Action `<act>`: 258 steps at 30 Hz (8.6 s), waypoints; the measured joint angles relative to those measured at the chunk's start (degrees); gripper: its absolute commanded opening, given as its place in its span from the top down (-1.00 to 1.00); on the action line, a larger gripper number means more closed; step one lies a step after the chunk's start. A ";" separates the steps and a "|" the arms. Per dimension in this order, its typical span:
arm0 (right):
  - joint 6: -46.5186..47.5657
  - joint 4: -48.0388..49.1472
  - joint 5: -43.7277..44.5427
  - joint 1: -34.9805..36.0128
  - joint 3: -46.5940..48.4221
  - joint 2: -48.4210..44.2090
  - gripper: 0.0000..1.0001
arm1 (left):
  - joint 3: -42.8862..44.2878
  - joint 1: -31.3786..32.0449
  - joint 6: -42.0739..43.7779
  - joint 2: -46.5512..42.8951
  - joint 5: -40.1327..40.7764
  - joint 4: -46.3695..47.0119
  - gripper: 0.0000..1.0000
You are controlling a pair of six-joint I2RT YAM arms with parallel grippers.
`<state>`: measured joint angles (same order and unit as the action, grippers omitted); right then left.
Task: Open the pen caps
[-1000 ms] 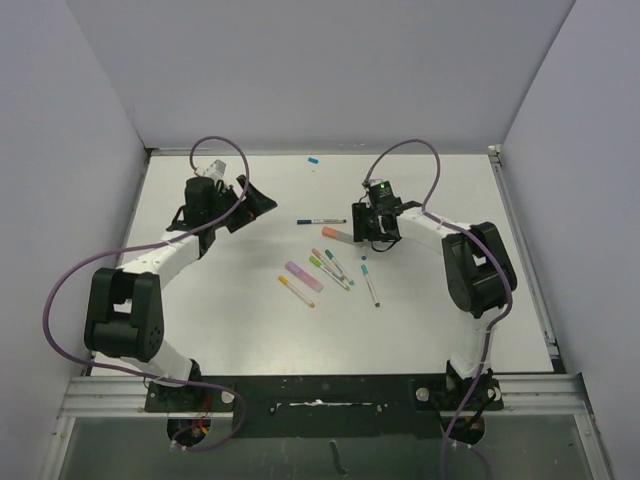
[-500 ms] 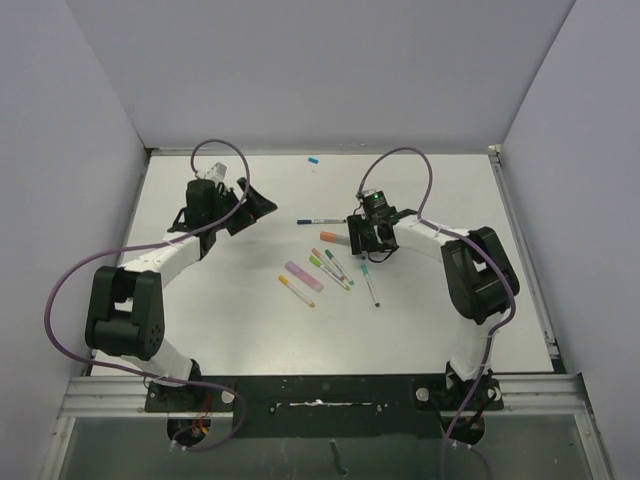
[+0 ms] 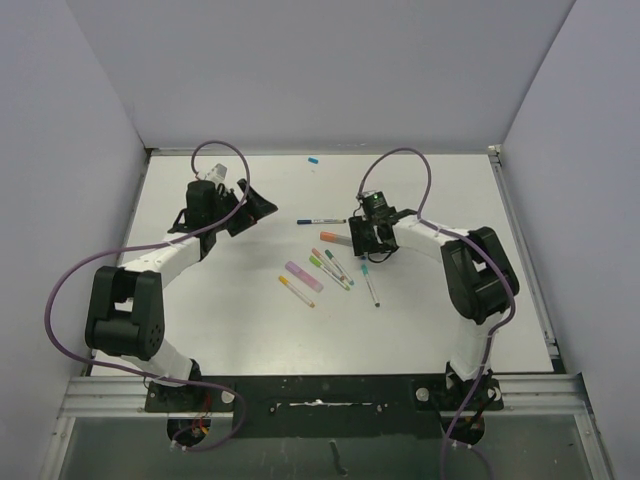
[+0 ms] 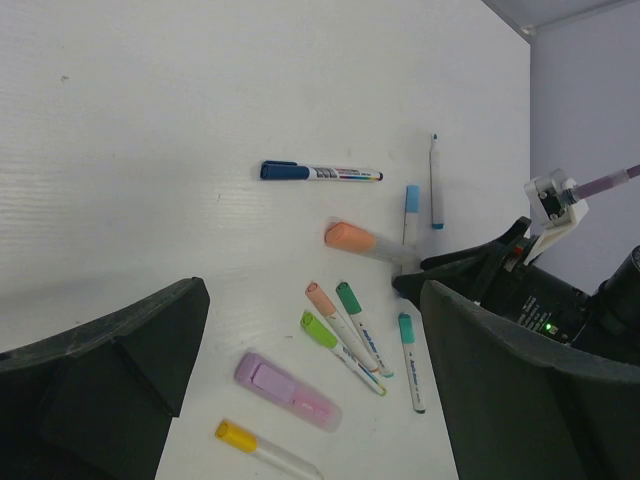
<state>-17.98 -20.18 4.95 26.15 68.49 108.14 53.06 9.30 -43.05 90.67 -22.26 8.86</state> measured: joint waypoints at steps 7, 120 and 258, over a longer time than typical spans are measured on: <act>0.22 -2.32 1.92 0.15 3.21 2.14 0.33 | -0.13 0.00 0.00 -0.02 -0.04 -0.04 -0.73; 9.31 14.58 -14.88 11.80 -2.36 -10.80 -0.02 | 3.74 13.73 -8.90 7.41 0.07 6.69 1.00; 27.91 1.05 -19.87 2.08 13.33 7.08 -0.32 | 6.54 -1.11 4.39 0.48 -1.07 -9.49 -0.95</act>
<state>9.93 -19.14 -14.92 28.23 81.82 115.22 59.59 8.19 -38.65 91.15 -23.33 -0.62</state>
